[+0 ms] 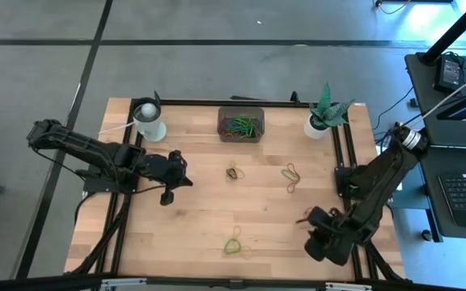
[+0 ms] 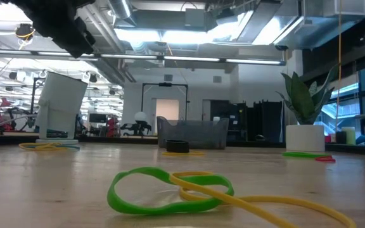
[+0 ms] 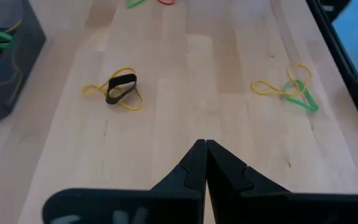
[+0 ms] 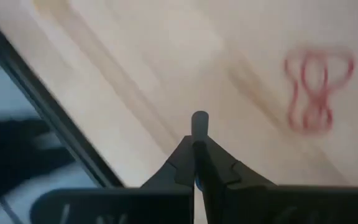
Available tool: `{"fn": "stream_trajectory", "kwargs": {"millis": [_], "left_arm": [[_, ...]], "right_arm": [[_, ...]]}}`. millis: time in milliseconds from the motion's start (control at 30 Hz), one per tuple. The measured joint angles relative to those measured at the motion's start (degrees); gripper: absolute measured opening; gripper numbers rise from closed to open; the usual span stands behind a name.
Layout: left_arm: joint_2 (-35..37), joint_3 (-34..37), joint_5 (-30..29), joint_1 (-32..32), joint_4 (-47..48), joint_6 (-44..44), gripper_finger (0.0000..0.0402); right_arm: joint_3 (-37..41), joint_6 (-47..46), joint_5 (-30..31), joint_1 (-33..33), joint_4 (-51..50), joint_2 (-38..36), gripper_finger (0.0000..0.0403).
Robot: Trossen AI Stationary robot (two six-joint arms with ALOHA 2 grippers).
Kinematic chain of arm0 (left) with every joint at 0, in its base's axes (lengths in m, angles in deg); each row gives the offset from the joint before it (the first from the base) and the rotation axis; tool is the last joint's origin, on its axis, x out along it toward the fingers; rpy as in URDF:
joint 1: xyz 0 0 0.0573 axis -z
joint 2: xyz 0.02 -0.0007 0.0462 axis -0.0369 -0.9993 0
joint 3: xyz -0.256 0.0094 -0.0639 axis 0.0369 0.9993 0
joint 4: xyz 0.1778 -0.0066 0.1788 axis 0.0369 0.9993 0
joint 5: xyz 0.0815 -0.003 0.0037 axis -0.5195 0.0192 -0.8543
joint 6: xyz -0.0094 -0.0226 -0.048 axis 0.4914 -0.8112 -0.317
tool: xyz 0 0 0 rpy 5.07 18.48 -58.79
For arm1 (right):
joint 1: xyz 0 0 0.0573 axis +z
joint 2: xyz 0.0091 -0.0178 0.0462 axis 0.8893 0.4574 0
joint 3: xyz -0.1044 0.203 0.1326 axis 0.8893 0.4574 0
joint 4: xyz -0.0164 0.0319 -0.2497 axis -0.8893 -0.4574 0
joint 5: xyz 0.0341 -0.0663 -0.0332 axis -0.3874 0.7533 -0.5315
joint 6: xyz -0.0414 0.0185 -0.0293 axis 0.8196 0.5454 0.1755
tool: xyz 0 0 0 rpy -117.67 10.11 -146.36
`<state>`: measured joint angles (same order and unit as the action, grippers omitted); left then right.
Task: Pick and place rubber bands into bin
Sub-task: Put the black rubber band into the bin
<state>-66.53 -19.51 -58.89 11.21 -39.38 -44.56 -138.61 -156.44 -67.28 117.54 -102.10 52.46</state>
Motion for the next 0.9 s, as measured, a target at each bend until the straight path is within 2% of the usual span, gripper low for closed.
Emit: {"fn": "stream_trajectory", "kwargs": {"millis": [100,167,400,500,733,900], "left_arm": [[0.5,0.0,-0.1,0.0,0.1,0.6,0.0003],[1.3,0.0,-1.6,0.0,0.1,1.0,0.0003],[9.5,0.0,-12.0,0.1,3.0,1.9,0.0003],[14.2,0.0,-13.5,0.1,5.6,3.6,0.0002],[22.4,0.0,-13.5,0.1,11.0,5.1,0.0002],[25.7,0.0,-13.5,0.1,11.2,7.4,0.0003]], "right_arm": [[0.0,-2.0,9.4,-0.7,1.3,-1.0,0.0006],[0.0,-2.8,12.9,-1.6,1.7,-1.1,0.0005],[0.0,-3.0,14.7,-9.0,2.9,-1.1,0.0007],[0.0,-0.6,14.8,-13.9,5.6,-1.1,0.0008],[-0.6,20.7,14.7,-28.3,18.6,-1.1,0.0009],[-7.3,38.5,13.1,-39.6,20.1,-1.1,0.0009]]}}
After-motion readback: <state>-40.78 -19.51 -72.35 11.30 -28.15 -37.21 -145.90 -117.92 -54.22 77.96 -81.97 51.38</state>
